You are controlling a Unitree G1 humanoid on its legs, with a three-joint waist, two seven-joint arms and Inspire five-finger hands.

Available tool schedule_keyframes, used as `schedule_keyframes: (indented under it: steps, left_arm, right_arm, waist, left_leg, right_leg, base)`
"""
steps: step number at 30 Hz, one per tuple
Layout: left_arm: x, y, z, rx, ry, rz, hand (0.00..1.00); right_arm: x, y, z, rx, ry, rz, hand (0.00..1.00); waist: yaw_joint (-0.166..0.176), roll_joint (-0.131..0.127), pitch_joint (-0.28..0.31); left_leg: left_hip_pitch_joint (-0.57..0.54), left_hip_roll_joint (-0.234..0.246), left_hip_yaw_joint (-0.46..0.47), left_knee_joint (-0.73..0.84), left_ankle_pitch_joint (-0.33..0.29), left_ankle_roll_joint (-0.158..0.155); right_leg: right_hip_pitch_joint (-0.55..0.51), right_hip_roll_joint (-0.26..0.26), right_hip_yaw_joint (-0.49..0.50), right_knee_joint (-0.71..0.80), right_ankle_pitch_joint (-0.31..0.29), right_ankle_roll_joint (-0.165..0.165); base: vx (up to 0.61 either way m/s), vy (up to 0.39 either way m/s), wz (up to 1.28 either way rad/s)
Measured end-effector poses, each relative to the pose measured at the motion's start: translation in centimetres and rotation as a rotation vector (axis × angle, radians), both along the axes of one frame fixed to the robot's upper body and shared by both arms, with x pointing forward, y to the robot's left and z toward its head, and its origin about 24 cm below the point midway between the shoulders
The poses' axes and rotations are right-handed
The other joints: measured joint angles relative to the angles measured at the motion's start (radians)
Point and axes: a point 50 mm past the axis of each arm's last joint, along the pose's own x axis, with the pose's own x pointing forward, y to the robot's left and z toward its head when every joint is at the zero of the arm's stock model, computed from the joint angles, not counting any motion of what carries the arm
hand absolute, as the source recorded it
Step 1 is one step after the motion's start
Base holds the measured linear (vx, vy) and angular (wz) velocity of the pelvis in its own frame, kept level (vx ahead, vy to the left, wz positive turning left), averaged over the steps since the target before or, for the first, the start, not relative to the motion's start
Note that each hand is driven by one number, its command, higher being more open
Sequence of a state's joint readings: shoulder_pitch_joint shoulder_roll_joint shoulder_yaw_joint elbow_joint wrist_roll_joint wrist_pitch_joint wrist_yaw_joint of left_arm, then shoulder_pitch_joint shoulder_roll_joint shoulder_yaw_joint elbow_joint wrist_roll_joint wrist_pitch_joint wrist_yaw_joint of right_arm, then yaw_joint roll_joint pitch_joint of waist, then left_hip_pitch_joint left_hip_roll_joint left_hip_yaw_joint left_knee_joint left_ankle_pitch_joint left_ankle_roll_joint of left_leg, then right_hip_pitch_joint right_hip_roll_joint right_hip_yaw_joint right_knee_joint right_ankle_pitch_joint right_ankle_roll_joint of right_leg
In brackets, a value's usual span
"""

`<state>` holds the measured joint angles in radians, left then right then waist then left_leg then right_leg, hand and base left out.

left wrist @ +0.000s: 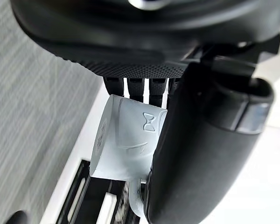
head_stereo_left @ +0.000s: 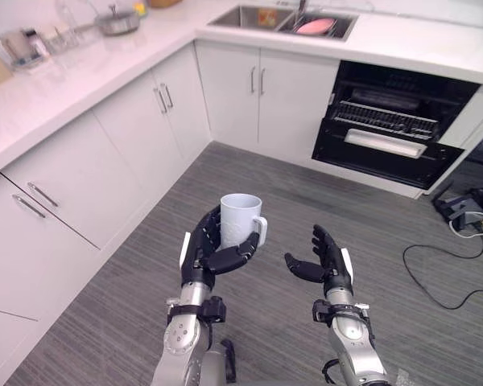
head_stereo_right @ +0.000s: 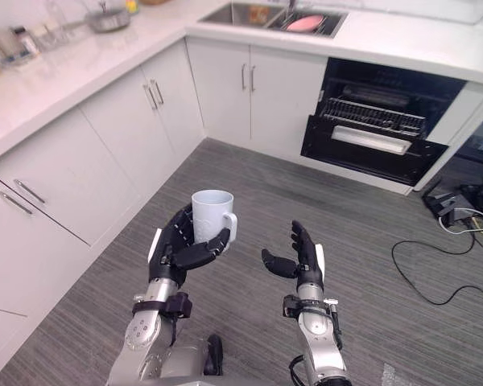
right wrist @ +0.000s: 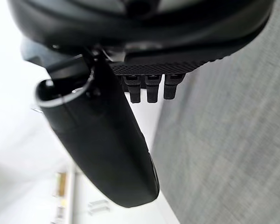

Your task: Walk over to the sink, pick up the cup, carry it to the dishwasher, place the cup inside the dishwasher, then close the dishwasher door

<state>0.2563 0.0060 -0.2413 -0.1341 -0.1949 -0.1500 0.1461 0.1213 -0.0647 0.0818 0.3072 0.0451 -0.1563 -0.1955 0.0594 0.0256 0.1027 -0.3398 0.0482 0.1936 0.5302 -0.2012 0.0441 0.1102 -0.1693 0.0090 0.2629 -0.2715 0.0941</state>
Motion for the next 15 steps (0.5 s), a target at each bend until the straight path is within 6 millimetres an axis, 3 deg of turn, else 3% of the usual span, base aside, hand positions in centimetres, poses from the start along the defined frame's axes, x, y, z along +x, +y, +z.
schedule_keyframes:
  steps: [1, 2, 3, 4, 6, 8, 10, 11, 12, 13, 15]
  left_arm:
    - [-0.1, 0.0, -0.1, 0.005, 0.004, -0.004, 0.30]
    - [-0.1, 0.1, -0.1, 0.018, 0.004, -0.012, 0.30]
    - [-0.1, 0.2, -0.1, 0.025, 0.005, -0.015, 0.30]
    - [-0.2, 0.3, -0.2, 0.031, 0.007, -0.014, 0.30]
    - [-0.2, 0.3, -0.1, 0.032, 0.001, -0.015, 0.30]
    - [-0.2, 0.0, 0.2, 0.030, -0.010, -0.030, 0.30]
    - [-0.3, -0.5, 0.2, 0.037, -0.011, -0.060, 0.30]
    - [-0.2, -0.6, 0.2, 0.038, -0.014, -0.067, 0.30]
    - [-0.1, -0.8, 0.3, 0.038, -0.021, -0.078, 0.30]
    - [-0.1, -1.1, -0.1, 0.036, -0.007, -0.087, 0.30]
    - [-0.1, -1.6, -0.4, 0.021, 0.012, -0.091, 0.30]
  right_arm:
    - [-0.1, 0.0, -0.3, 0.000, 0.012, 0.001, 0.90]
    - [-0.2, 0.0, -0.7, 0.003, 0.031, -0.001, 0.90]
    - [-0.3, 0.1, -0.9, 0.005, 0.043, -0.001, 0.90]
    - [-0.5, 0.3, -1.2, 0.007, 0.058, 0.003, 0.90]
    - [-0.6, 0.6, -1.4, 0.018, 0.066, 0.014, 0.90]
    - [-0.5, 0.9, -1.4, 0.025, 0.065, 0.025, 0.90]
    - [-0.6, 1.1, -1.5, 0.026, 0.068, 0.038, 0.90]
    - [-0.6, 1.1, -1.4, 0.026, 0.067, 0.040, 0.90]
    - [-0.5, 1.0, -1.4, 0.024, 0.066, 0.040, 0.90]
    - [-0.9, 0.8, -1.7, 0.017, 0.082, 0.034, 0.90]
    - [-1.0, 0.3, -1.9, -0.001, 0.097, 0.032, 0.90]
  waist:
    - [-0.001, -0.002, 0.001]
    - [-0.010, -0.012, 0.004]
    - [-0.021, -0.017, 0.003]
    - [-0.027, -0.019, 0.002]
    - [-0.028, -0.019, 0.002]
    - [-0.041, -0.019, 0.001]
    - [-0.056, -0.016, 0.002]
    - [-0.056, -0.018, 0.001]
    - [-0.064, -0.029, -0.005]
    - [-0.083, -0.016, -0.009]
    - [-0.078, 0.014, -0.018]
  left_leg:
    - [0.035, -0.018, 0.009, -0.015, -0.022, 0.007]
    - [0.090, -0.041, 0.013, -0.049, -0.030, 0.016]
    - [0.120, -0.051, 0.009, -0.070, -0.035, 0.024]
    - [0.177, -0.058, 0.006, -0.106, -0.043, 0.034]
    - [0.252, -0.058, 0.004, -0.173, -0.046, 0.036]
    - [0.320, -0.051, -0.009, -0.235, -0.052, 0.024]
    - [0.385, -0.027, -0.018, -0.276, -0.068, -0.008]
    - [0.397, -0.022, -0.021, -0.282, -0.075, -0.019]
    - [0.410, -0.019, -0.039, -0.277, -0.099, -0.047]
    - [0.432, -0.002, -0.068, -0.261, -0.130, -0.072]
    - [0.428, 0.043, -0.074, -0.215, -0.135, -0.081]
  right_leg:
    - [-0.051, -0.016, 0.016, 0.142, 0.005, 0.040]
    - [-0.120, -0.036, 0.036, 0.337, 0.027, 0.116]
    - [-0.153, -0.039, 0.048, 0.435, 0.029, 0.127]
    - [-0.219, -0.035, 0.047, 0.576, 0.015, 0.102]
    - [-0.314, -0.012, 0.014, 0.657, -0.015, 0.044]
    - [-0.417, 0.022, -0.036, 0.612, -0.050, -0.017]
    - [-0.480, 0.067, -0.078, 0.435, -0.048, -0.033]
    - [-0.493, 0.080, -0.085, 0.362, -0.030, -0.042]
    - [-0.501, 0.095, -0.085, 0.201, 0.079, -0.059]
    - [-0.476, 0.110, -0.099, 0.201, 0.185, -0.099]
    - [-0.447, 0.139, -0.125, 0.198, 0.155, -0.120]
  base:
    - [0.39, 0.302, -0.05]
    - [0.26, 0.190, 0.05]
    - [0.36, 0.161, 0.14]
    - [0.36, 0.108, 0.08]
    - [0.38, 0.075, 0.00]
    - [0.30, -0.022, 0.10]
    - [0.37, -0.080, 0.12]
    - [0.43, -0.103, 0.21]
    - [0.49, -0.130, 0.49]
    - [0.51, -0.130, 0.44]
    - [0.51, -0.139, 0.19]
